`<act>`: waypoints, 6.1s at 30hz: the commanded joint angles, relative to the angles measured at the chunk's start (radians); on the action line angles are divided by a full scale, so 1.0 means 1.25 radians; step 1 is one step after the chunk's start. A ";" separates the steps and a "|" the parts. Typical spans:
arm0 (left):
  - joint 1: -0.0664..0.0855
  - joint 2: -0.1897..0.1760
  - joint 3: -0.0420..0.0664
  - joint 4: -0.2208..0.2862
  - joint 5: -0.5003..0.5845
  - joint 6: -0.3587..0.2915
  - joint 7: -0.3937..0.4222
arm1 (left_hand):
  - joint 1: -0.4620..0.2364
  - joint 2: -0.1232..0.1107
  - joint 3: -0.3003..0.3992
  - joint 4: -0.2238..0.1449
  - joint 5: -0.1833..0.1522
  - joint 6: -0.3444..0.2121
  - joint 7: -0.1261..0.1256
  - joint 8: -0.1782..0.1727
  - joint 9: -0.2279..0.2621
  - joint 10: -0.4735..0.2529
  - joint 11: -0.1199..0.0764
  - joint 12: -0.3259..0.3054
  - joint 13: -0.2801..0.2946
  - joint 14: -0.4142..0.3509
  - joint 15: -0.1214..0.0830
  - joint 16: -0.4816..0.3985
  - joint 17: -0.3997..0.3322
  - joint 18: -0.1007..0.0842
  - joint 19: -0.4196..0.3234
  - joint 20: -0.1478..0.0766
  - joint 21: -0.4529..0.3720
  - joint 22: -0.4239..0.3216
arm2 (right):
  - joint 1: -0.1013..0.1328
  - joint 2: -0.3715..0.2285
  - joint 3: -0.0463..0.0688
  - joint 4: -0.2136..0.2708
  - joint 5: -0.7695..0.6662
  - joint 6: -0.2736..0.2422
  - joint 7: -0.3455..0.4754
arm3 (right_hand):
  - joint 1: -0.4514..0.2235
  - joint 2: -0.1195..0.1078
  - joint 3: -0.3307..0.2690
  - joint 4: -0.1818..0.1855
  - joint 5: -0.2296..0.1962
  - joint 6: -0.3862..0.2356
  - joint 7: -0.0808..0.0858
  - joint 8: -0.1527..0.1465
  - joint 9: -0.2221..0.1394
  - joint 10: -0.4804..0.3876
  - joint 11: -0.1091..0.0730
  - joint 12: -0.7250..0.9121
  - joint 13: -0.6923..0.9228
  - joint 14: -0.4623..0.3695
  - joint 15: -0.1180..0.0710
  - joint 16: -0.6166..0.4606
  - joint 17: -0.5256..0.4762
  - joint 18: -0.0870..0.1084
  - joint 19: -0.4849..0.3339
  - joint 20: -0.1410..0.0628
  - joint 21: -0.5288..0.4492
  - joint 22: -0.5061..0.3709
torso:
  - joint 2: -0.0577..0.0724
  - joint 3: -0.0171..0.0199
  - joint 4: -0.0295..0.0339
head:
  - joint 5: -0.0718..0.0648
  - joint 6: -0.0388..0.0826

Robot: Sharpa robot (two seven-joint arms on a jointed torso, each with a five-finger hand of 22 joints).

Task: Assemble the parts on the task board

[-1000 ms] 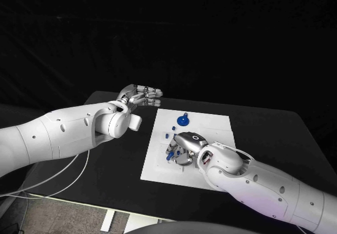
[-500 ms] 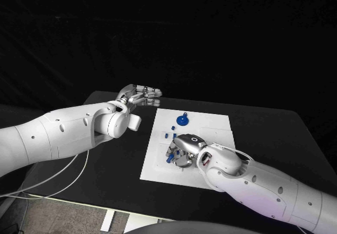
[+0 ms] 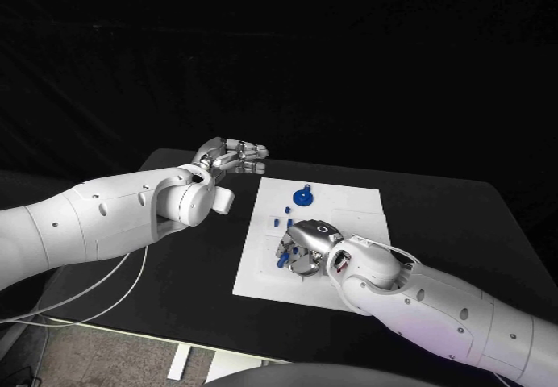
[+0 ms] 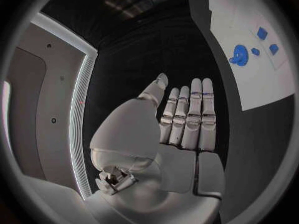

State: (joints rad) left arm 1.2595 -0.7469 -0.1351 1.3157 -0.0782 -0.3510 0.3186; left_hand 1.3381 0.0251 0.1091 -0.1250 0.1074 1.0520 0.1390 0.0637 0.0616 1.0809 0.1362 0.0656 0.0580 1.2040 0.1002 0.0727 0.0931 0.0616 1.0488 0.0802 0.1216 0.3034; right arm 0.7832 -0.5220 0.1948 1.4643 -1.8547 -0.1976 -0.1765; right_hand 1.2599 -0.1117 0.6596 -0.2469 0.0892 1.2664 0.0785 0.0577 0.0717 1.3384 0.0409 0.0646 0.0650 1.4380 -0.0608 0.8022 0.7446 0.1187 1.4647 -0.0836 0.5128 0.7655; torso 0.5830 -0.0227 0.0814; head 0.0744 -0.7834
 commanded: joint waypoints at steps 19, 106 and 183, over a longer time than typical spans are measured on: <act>-0.001 0.001 0.001 -0.001 0.005 0.010 0.005 | -0.004 0.007 -0.002 0.003 -0.002 -0.004 -0.001 0.001 0.001 -0.007 0.001 -0.002 0.001 -0.001 0.004 -0.002 0.001 0.005 0.003 0.005 0.005 -0.006 | -0.002 0.003 -0.001 0.004 -0.053 0.026 -0.024 | -0.004 0.006 0.005 -0.007 0.010 0.009 -0.002 0.005 0.001 0.021 -0.016 0.003 0.001 0.001 -0.006 -0.002 0.001 0.011 0.018 -0.006 -0.007 0.013 | 0.000 -0.0008 0.0003 | 0.003 -0.007; -0.003 0.008 0.001 -0.014 0.006 0.020 -0.006 | -0.007 0.008 -0.005 0.003 -0.002 -0.005 0.000 0.000 0.001 -0.009 0.002 -0.002 0.001 -0.003 0.005 -0.002 0.001 0.005 0.002 0.006 0.009 -0.021 | 0.024 0.026 -0.018 0.011 -0.150 0.142 -0.095 | -0.005 0.005 0.013 -0.008 -0.001 0.009 -0.002 0.005 0.001 0.022 -0.015 0.002 0.001 0.000 -0.005 -0.004 0.001 0.010 0.020 -0.005 -0.026 0.042 | 0.000 -0.0013 0.0006 | 0.002 -0.021; -0.025 -0.013 -0.002 -0.027 0.021 0.117 0.044 | -0.016 0.011 0.002 0.006 -0.006 -0.010 -0.005 0.001 0.001 0.051 -0.015 -0.005 0.000 0.011 -0.003 -0.002 0.003 0.003 0.010 -0.001 0.017 -0.036 | 0.059 -0.294 0.102 0.054 0.519 0.218 -0.261 | -0.097 0.000 -0.269 0.229 0.093 -0.069 -0.022 0.006 0.082 -0.040 -0.064 0.783 0.806 0.002 -0.029 0.178 0.199 -0.015 0.029 -0.029 0.055 0.016 | -0.011 0.0267 -0.0200 | -0.077 0.008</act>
State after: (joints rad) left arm 1.2307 -0.7638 -0.1387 1.2816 -0.0618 -0.2508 0.3337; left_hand 1.3262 0.0370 0.1077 -0.1167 0.1035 1.0447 0.1317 0.0637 0.0616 1.1406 0.1161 0.0656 0.0580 1.2128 0.0943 0.0727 0.0974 0.0616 1.0562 0.0801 0.1404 0.2591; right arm 0.8550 -0.8869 0.3218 1.5276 -1.2848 -0.0440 -0.4063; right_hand 1.1458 -0.1126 0.3231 0.0355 0.2081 1.1881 0.0518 0.0638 0.1701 1.2858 -0.0377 1.0414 1.0623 1.4378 -0.0967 1.0223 0.9889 0.0990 1.4633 -0.1184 0.5791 0.7824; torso 0.5717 0.0071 0.0585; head -0.0147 -0.7736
